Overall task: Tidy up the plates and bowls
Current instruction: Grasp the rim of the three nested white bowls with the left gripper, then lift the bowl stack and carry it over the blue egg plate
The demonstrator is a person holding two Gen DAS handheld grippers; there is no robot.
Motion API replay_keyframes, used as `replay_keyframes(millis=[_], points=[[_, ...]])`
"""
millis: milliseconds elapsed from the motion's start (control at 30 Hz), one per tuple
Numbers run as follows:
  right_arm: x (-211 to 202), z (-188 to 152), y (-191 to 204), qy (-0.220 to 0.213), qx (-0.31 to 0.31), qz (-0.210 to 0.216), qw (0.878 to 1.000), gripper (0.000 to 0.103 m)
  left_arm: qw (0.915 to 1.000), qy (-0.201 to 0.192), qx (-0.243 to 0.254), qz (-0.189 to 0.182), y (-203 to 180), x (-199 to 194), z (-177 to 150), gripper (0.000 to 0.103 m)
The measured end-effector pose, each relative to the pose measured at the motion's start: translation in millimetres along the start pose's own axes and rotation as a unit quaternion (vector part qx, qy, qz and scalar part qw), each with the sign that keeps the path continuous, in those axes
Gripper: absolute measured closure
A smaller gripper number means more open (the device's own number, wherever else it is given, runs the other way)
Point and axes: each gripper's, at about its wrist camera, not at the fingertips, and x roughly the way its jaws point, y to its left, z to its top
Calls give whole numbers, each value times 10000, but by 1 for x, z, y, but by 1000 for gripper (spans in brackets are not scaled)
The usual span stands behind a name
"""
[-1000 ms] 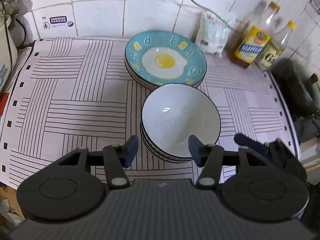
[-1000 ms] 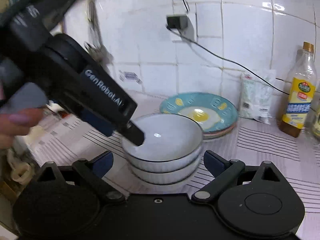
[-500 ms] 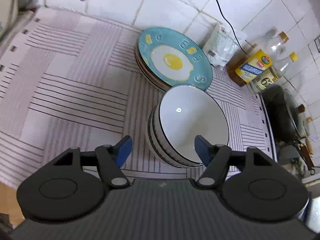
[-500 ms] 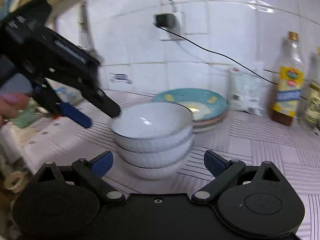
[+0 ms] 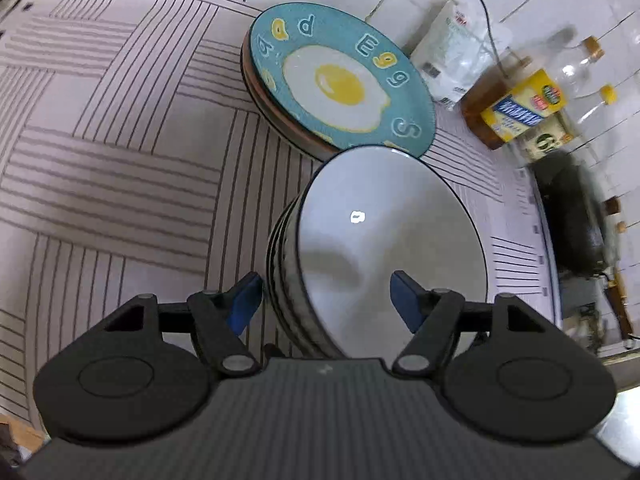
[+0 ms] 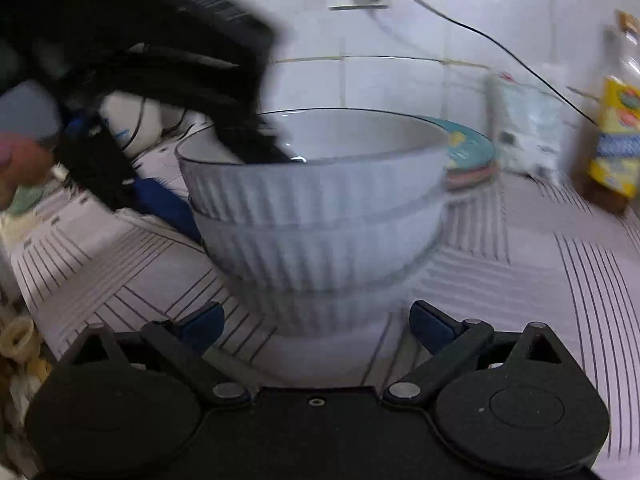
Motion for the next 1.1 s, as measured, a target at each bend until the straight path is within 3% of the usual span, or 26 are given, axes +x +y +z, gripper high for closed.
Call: replay_keyframes(millis=[133,200,333,633,900,1100], points=[[7,17,-11,185,113,211,9995,1,9997,-27,221,103,-6,3,0,33],[8,24,-15,363,195,304,9987,1,9995,-57,276,159,-5,6,-2,38],[9,24,-15,378,115,342,9986,1,9994,-24,308,143,-3,6,-2,41],[18,22,-24,261,28,674,9974,1,9991,74,381,157,-2,8,-5,44],[7,17,-17,137,-260,655,9974,1,9986,261,457,85,-6,2,-7,42],[-10,22,-17,-101,-97,610,9980,1,9964,224,796,204,-26,-18,-1,42]])
